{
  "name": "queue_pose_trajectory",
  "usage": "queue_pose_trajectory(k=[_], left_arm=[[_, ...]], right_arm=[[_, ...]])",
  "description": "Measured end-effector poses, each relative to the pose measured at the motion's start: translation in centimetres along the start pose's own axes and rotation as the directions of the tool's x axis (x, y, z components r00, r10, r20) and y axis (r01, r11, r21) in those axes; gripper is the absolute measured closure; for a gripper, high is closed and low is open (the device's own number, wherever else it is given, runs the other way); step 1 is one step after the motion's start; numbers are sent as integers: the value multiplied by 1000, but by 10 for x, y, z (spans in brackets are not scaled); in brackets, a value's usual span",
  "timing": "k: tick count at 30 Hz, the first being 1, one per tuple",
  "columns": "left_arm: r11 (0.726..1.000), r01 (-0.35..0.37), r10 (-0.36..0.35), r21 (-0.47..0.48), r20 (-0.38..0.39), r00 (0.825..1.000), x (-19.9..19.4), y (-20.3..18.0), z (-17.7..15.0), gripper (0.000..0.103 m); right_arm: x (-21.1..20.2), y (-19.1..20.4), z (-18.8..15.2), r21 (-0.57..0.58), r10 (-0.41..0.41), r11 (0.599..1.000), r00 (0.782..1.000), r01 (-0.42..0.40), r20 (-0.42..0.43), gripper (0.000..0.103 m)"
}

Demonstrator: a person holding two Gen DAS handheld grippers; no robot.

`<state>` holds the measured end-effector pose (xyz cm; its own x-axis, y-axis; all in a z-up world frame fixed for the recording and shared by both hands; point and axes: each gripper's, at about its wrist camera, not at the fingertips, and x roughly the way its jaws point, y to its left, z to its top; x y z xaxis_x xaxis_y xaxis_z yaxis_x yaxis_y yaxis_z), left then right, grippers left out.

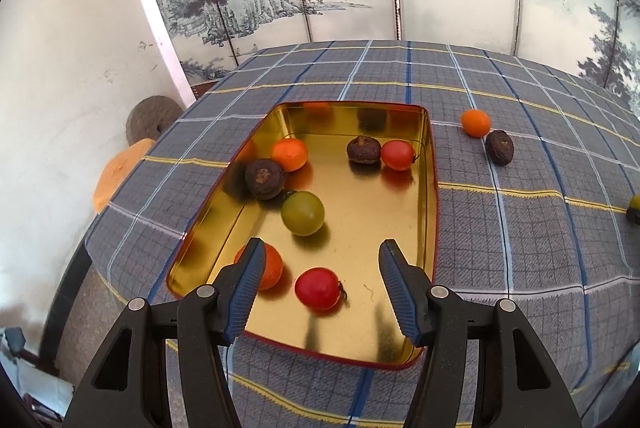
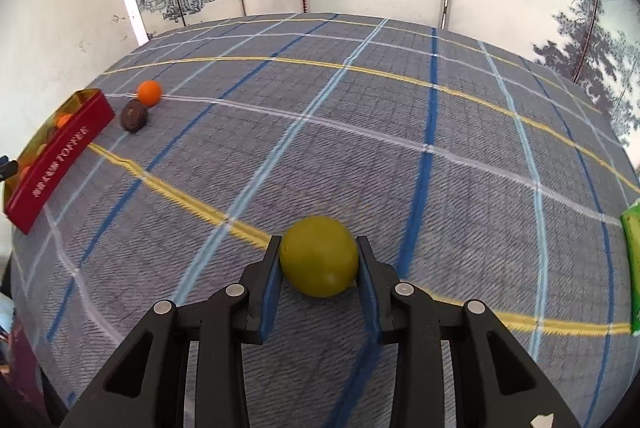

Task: Organize fruits
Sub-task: 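Carry the green lime into the tin and release with the right gripper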

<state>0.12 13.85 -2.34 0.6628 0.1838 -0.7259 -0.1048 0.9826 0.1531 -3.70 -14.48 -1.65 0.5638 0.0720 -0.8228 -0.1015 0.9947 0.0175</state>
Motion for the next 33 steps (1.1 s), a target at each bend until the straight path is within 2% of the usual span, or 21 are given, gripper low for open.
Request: queue_pose_trajectory(k=[5,10,15,20,22,26,30,33], left_arm=[[1000,-7,7,-11,3,1000,-3,7,-5,43],[1000,-25,26,-18,8,1000,-5,16,-10,43],[999,-30,30,-41,2,1000,-6,28,-13,43],[998,-47,47,-45,8,999,-8,38,-17,43],[997,-59,59,-46,9,998,-9,41,-19,43],[996,-63,64,-60,8,998,-8,50,-22,43],[995,-78,79,-67,10,997,-7,59,-24,34],[994,-85,86,-74,9,996,-7,66,-27,33]], right_arm=[[-11,35,1,-18,84,996,996,-84,5,71],[-24,96,18,-105,199,975,980,-196,17,71],[-31,168,40,-203,337,923,941,-328,13,71],[-25,230,59,-266,453,858,891,-440,-13,71],[-23,252,64,-292,477,836,878,-464,-30,71],[-15,295,71,-355,492,803,869,-479,-61,71],[0,317,79,-375,488,793,869,-480,-81,71],[13,328,83,-385,467,795,878,-469,-104,71]])
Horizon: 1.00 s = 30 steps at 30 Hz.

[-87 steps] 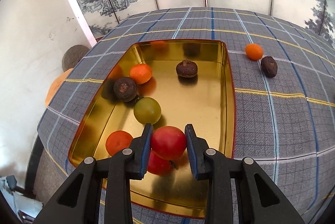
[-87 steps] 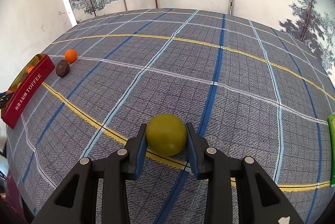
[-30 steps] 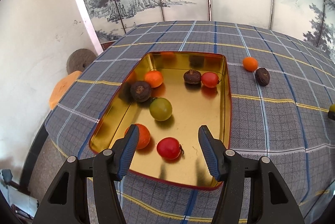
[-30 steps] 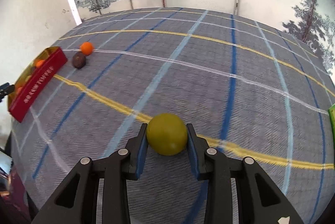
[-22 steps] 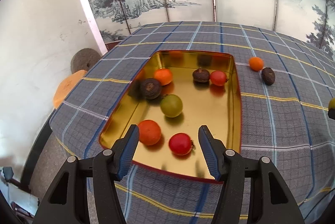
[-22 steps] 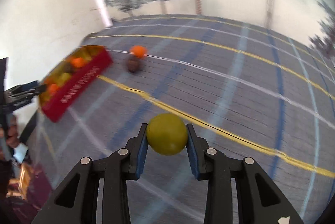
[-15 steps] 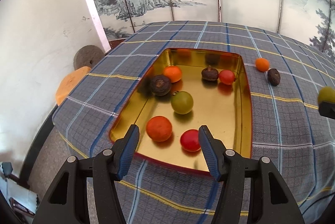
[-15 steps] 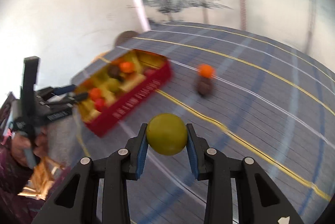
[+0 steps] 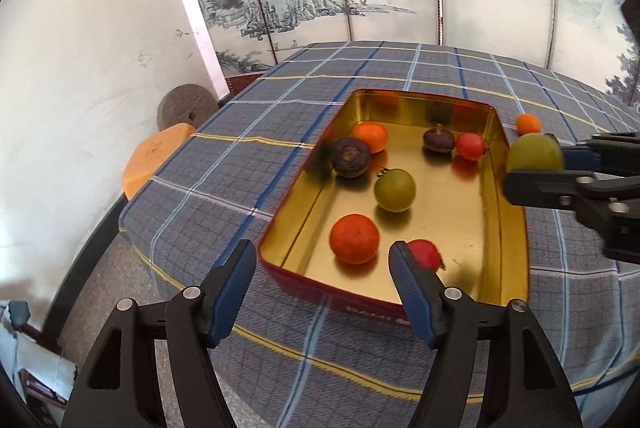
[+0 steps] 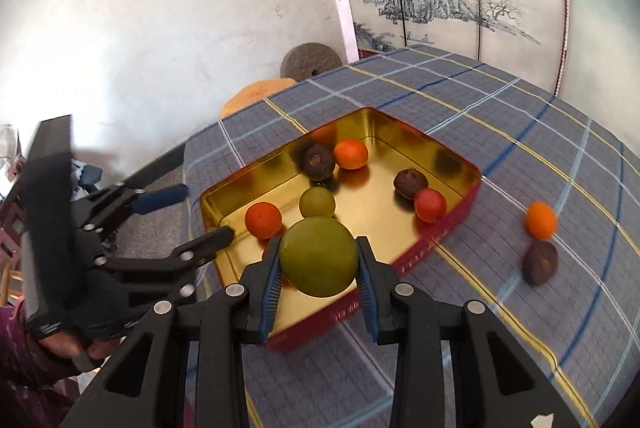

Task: Organize fruits
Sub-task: 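Carry the green lime into the tin and release with the right gripper, then grasp a brown fruit with the right gripper while the left grasps an orange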

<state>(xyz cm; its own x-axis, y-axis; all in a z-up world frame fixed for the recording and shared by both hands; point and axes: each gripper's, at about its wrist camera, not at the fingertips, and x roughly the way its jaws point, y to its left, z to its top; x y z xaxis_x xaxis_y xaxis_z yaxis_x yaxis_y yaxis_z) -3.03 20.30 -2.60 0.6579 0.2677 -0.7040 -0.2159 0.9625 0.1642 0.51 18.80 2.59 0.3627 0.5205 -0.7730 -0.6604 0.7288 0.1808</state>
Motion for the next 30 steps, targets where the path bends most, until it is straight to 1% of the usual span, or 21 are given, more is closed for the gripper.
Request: queue_pose_trajectory(k=[5,9,11,13,16,19,20,21,25,27,29,30], left_arm=[[1000,1,-1,-21,-12,1000,3,9,-2,31],[999,1,-2,-33,-25,1000,5,13,-4,30],[999,0,-1,-34,-29,1000,5,14,-5,30],[999,-1,0,-35,-33,999,5,15,-6,30],[999,-1,0,-35,-32,999,5,14,-6,30],[1000,-1,0,-29,-29,1000,5,14,-6,30],[1000,-2,1,-26,-28,1000,4,14,-6,30],[1000,-2,1,-22,-27,1000,3,12,-6,30],[1000,2,-2,-11,-28,1000,2,7,-6,29],[1000,3,-3,-5,-29,1000,2,3,-5,29],[1000,4,-4,1,-29,1000,1,0,-4,29],[1000,5,-5,5,-28,1000,0,-3,-4,29]], right_arm=[[22,0,6,6,-13,1000,999,13,-37,70],[30,-3,10,26,-17,1000,999,18,-37,69],[29,-4,12,45,-9,999,1000,10,-19,68],[22,-6,16,62,3,998,1000,-4,10,65],[8,-7,19,73,1,997,998,-5,61,61],[-12,-12,17,93,-5,996,994,-5,113,55],[-18,-14,14,100,-12,995,992,0,125,52],[-24,-17,11,108,-22,994,990,7,137,52],[-45,-33,-13,150,-77,987,985,53,156,52],[-51,-46,-27,174,-111,981,984,85,142,52],[-55,-61,-43,189,-180,970,977,156,113,51],[-56,-66,-48,194,-203,964,974,181,101,49]])
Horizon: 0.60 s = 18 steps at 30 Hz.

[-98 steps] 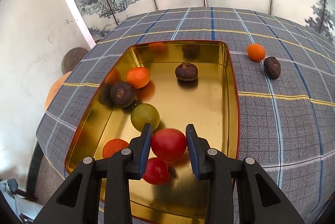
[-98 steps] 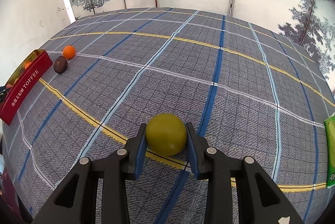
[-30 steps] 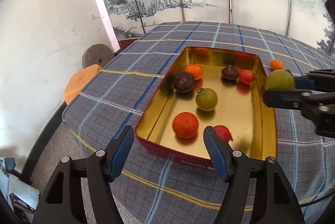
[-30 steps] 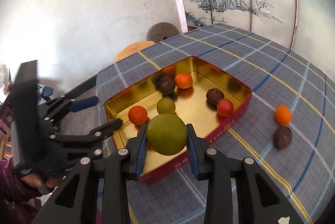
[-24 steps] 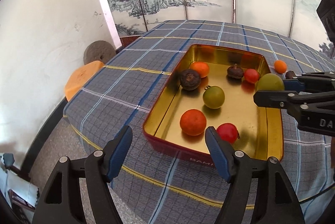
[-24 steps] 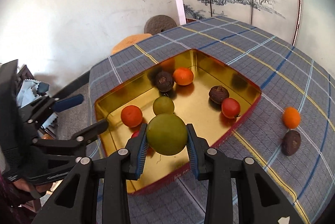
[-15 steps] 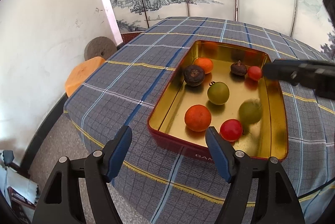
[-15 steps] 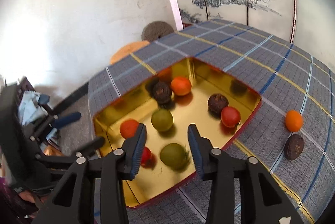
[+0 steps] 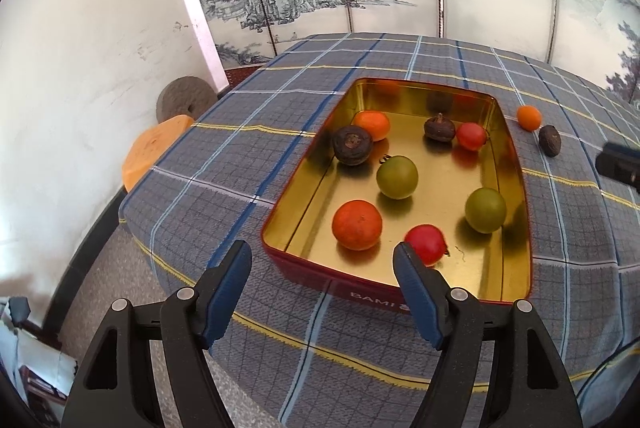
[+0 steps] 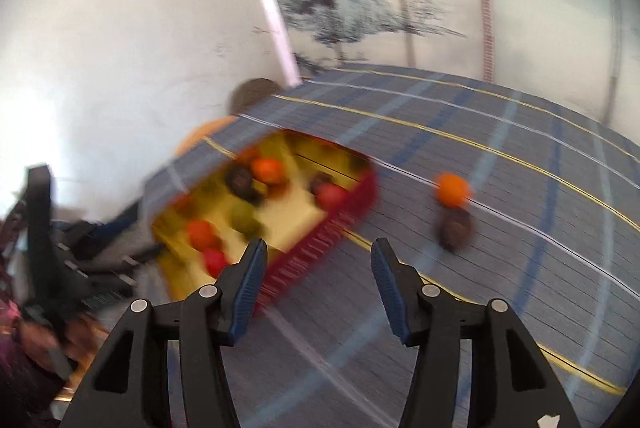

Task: Organize fruits
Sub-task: 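Grasp a brown fruit with the right gripper while the left grasps an orange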

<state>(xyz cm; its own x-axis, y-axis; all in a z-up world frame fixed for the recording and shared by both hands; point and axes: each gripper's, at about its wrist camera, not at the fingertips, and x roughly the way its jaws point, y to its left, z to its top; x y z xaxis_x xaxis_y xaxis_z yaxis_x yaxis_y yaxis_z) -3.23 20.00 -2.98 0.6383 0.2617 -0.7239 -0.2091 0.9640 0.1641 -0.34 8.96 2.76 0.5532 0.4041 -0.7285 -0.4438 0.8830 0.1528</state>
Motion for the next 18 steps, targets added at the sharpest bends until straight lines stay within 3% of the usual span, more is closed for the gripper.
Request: queue_pose_trajectory(k=[3,9,18], left_arm=[[1000,3,-3,13,-1,1000,-1,-6,1,29],[999,10,-10,41,4,1000,-5,-19,5,29],[996,29,-30,84,11,999,-12,-37,19,29]], right_arm=[[0,-26,-14,33,-57,998,998,58,-24,48],[11,-59,-22,76,-94,992,994,99,-59,41],[51,-68,5,10,-121,992,989,122,-90,39]])
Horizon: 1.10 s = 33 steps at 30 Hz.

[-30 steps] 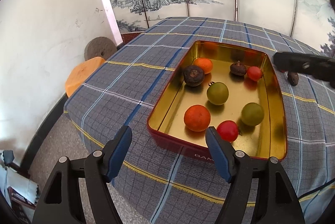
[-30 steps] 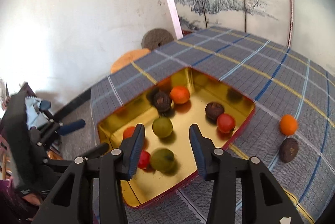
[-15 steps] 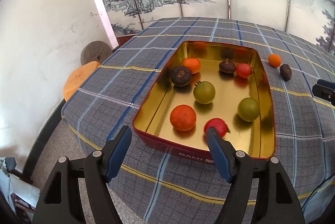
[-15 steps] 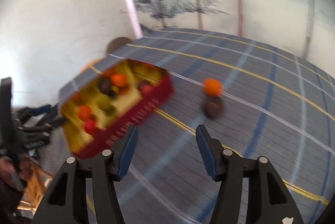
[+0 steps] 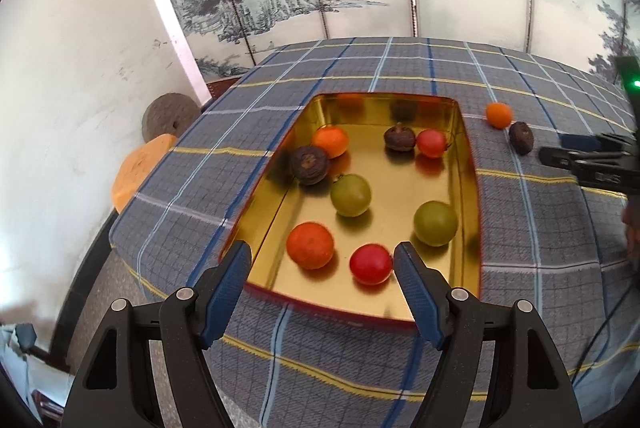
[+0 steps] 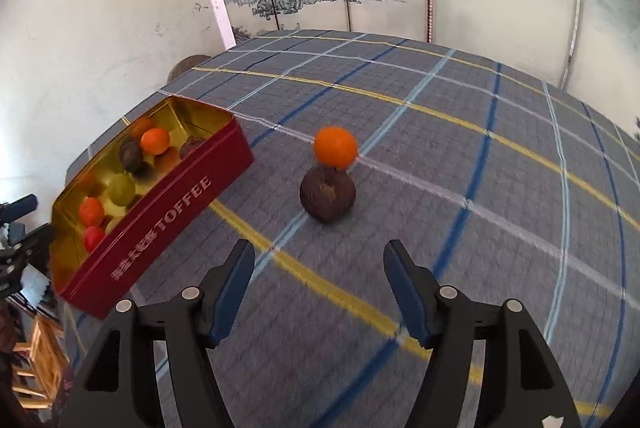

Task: Organize fruits
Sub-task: 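Grasp a brown fruit with the right gripper while the left grasps an orange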

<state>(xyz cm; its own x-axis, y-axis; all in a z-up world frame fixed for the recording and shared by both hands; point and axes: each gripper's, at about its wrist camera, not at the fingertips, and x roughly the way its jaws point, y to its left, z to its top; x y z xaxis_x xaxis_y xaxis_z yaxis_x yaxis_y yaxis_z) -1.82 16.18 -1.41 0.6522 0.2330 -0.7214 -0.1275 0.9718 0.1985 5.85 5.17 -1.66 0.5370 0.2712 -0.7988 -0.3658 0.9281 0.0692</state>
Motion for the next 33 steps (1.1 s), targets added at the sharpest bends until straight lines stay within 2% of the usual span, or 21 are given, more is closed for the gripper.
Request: queue_pose_trajectory(k=[5,6,7,9,10,12,15,18,21,24,27,29,33], left_arm=[[999,13,-14,45,9,1000,-2,-19,17,27],[998,17,-18,57,13,1000,-2,-24,23,27],[997,22,-23,71,18,1000,-3,-31,30,27],[992,62,-66,109,32,997,-5,-46,46,27],[989,88,-93,120,36,995,-5,-50,52,27],[972,181,-189,150,40,981,-5,-66,70,27],[933,304,-312,194,13,950,5,-99,96,25],[890,404,-404,210,-45,914,29,-137,121,24],[887,410,-394,215,-114,912,63,-174,137,24],[906,361,-332,220,-157,930,95,-201,144,24],[920,357,-321,163,-209,924,122,-211,149,24],[932,338,-305,129,-218,927,135,-211,151,24],[936,345,-321,71,-234,918,154,-211,149,24]], right_arm=[[31,5,16,-51,-6,999,1000,4,-29,39],[38,5,17,-61,-19,998,999,16,-50,50],[46,3,18,-68,-46,997,995,40,-85,67],[42,-4,18,-56,-51,997,995,46,-81,70],[28,-11,16,-43,-52,998,998,50,-47,70],[1,-29,9,-12,-41,999,999,41,1,70],[-38,-69,-18,40,-108,993,994,107,32,70],[-71,-123,-54,164,-188,970,982,181,29,70],[-88,-162,-83,258,-245,937,969,236,3,70],[-94,-186,-104,334,-233,915,972,226,-20,69],[-98,-195,-104,344,-223,916,975,206,9,69],[-96,-197,-101,340,-202,922,979,186,10,69],[-98,-194,-104,333,-172,930,985,155,23,69]])
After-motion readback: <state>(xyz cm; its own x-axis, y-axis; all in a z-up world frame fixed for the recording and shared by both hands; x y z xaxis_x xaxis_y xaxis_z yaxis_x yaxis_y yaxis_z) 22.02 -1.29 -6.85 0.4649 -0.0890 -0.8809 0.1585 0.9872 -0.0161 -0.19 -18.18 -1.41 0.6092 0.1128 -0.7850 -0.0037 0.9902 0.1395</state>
